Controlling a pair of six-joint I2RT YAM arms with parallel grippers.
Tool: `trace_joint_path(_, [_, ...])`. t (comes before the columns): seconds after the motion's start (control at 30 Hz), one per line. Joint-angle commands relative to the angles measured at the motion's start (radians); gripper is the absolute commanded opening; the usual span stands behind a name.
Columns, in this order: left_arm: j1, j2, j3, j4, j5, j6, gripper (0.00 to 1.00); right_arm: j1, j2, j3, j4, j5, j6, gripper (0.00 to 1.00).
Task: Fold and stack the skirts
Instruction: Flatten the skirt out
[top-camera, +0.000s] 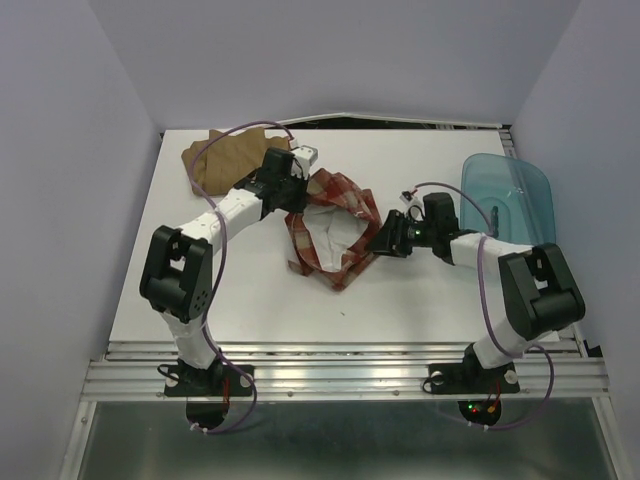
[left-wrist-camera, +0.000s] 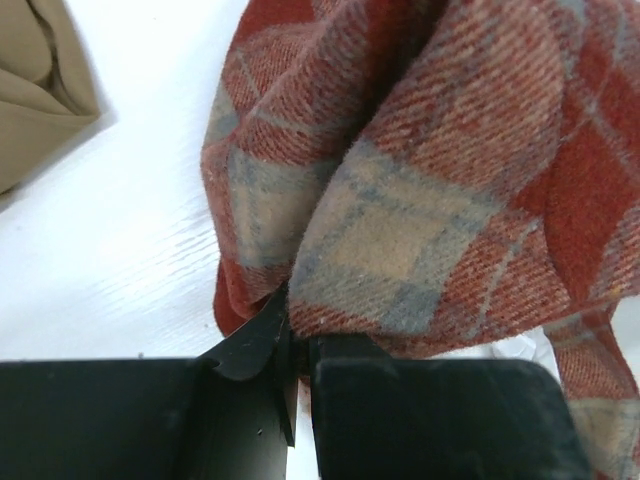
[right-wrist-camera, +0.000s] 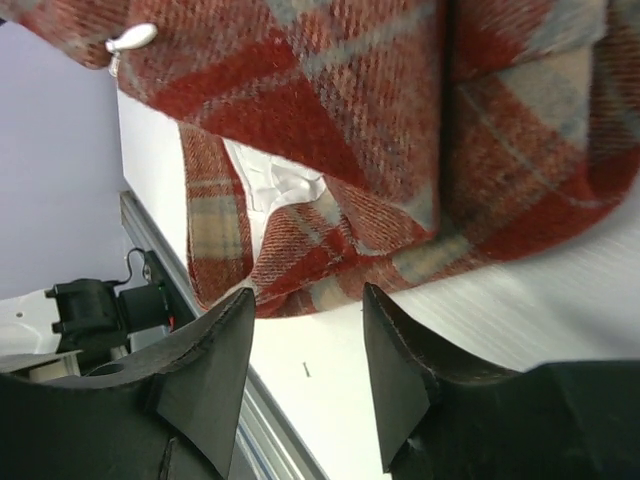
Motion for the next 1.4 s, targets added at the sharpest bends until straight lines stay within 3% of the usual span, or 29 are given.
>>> trace_joint_path(0.0, [0.038,0.033,0.011,0.011,0.086,-0.056,0.00,0.038,0.046,0.024,0.089,-0.042,0.080,0.54])
trace_joint_path(0.3, [0.076,0.073,0.002,0.013,0.107,-0.063,0.00,0.061,0.109,0.050,0.067,0.087,0.094,0.57])
trace_joint_path(0.63, [0.093,0.093,-0.002,0.017,0.123,-0.069,0.00,0.094,0.212,0.050,0.206,0.114,0.186,0.55])
trace_joint_path(0.83, [0.098,0.081,-0.012,0.008,0.118,-0.056,0.00,0.094,0.186,0.050,0.226,0.160,0.187,0.29])
trace_joint_path(0.97, [0.118,0.029,0.002,-0.042,0.107,-0.009,0.00,0.094,0.093,0.125,0.047,0.191,0.051,0.14])
trace_joint_path(1.03, [0.132,-0.005,0.016,-0.084,0.104,0.019,0.00,0.069,0.035,0.191,-0.083,0.237,-0.061,0.01])
trace_joint_path(1.23, [0.149,-0.201,0.045,-0.162,0.020,0.129,0.00,0.046,-0.140,0.335,-0.358,0.402,-0.350,0.01])
trace_joint_path(1.37, [0.149,-0.342,0.053,-0.210,-0.066,0.213,0.00,0.032,-0.219,0.444,-0.513,0.608,-0.503,0.01])
